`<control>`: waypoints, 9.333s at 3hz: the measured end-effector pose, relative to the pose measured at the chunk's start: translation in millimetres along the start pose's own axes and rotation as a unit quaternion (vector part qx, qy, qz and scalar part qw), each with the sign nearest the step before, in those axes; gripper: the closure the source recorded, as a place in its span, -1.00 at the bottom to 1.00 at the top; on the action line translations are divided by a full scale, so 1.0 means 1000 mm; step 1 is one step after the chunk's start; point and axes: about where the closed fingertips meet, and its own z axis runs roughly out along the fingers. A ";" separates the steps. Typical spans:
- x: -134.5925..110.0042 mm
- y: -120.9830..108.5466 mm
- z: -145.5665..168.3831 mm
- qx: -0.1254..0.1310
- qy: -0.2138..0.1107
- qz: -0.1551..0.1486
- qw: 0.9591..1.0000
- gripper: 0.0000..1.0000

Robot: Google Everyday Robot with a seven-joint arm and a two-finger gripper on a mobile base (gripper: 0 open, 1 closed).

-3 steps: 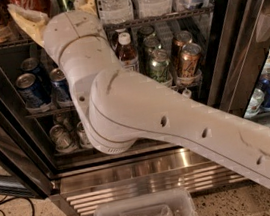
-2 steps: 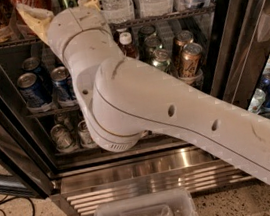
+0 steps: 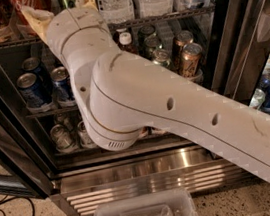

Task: Pick green can from top shelf of fridge

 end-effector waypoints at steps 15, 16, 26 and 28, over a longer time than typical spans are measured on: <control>0.049 -0.053 0.106 0.098 0.038 0.000 0.994 0.69; 0.030 -0.052 0.079 0.096 0.000 -0.010 0.995 1.00; -0.003 0.013 -0.173 -0.262 -0.097 -0.118 0.953 1.00; -0.009 0.009 -0.230 -0.292 -0.112 -0.161 0.936 1.00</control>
Offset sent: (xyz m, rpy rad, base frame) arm 0.0186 0.0079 -0.0013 -0.0213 0.0097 -0.0378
